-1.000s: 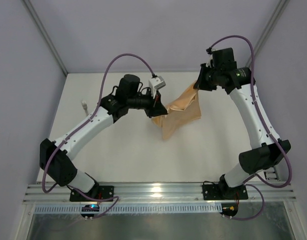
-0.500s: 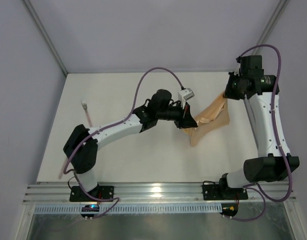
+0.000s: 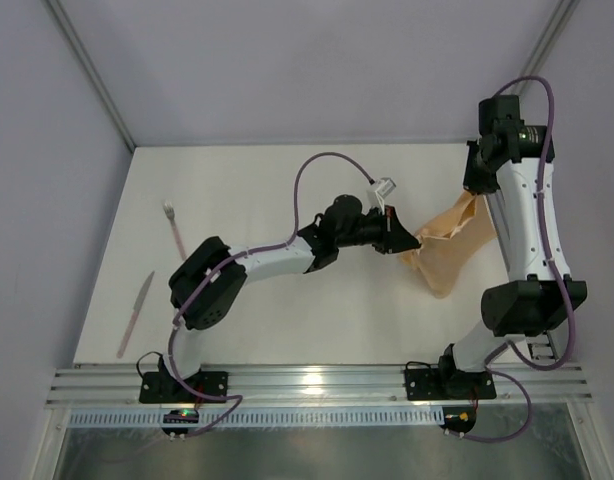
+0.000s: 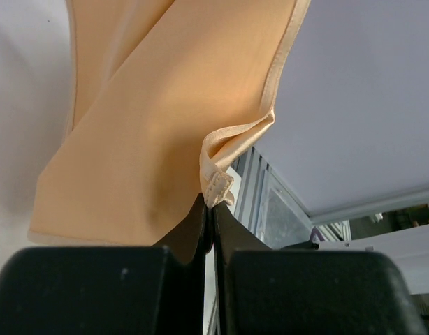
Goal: Fold the napkin into a case and place the utensils inside
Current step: Turn over the upper triangle folded napkin at the center of the board.
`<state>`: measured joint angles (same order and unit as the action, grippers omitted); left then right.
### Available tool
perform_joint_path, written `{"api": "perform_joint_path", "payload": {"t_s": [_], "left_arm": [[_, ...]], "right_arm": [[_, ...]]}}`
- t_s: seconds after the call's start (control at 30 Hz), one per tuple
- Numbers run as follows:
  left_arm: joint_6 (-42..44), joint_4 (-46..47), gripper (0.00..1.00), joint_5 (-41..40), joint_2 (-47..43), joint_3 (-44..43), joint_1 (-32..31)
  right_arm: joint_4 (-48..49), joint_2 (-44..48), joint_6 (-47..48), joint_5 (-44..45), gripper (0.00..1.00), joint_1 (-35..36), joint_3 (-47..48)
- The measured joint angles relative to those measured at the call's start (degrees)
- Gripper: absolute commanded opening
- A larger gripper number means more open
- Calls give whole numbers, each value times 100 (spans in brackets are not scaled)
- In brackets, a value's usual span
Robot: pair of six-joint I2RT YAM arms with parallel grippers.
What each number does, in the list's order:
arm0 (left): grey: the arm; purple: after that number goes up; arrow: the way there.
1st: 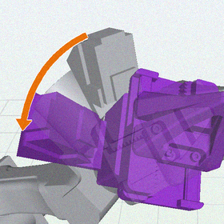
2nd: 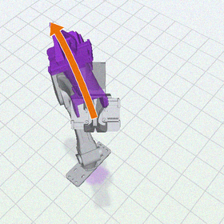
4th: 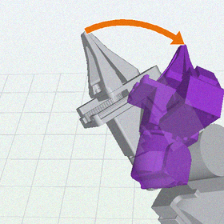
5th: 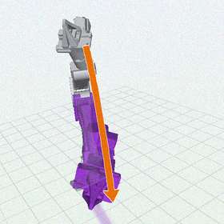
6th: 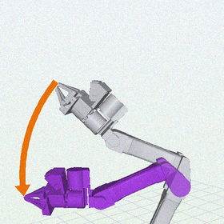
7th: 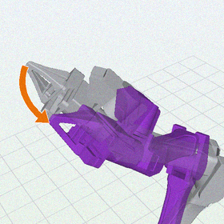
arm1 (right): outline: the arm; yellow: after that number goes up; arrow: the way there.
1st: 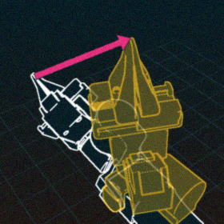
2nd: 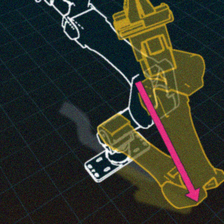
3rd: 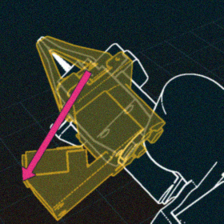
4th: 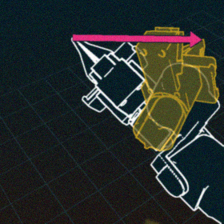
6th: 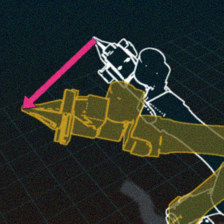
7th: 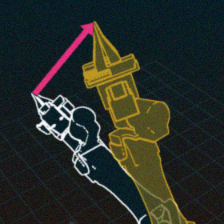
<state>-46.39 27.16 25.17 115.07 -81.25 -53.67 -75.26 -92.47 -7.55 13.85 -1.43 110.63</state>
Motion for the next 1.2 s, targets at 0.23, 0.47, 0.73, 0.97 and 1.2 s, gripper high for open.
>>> {"api": "perform_joint_path", "payload": {"t_s": [0.23,0.47,0.73,0.97,1.2], "left_arm": [[-780,791,0,-398,199,446,164],[-1034,986,0,-562,219,1161,863],[-938,931,0,-850,44,2197,1663],[-581,682,2,-1261,-595,3023,1899],[-186,238,10,-1574,-1161,3539,2072]], "right_arm": [[35,-1294,-11,-22,3,415,313],[236,-3001,-129,-264,3,1338,1864],[1130,-3633,-656,-946,3,1952,1945],[2225,-4017,-1349,-1506,3,2312,1685],[3001,-4448,-1891,-1633,3,2863,1462]]}}
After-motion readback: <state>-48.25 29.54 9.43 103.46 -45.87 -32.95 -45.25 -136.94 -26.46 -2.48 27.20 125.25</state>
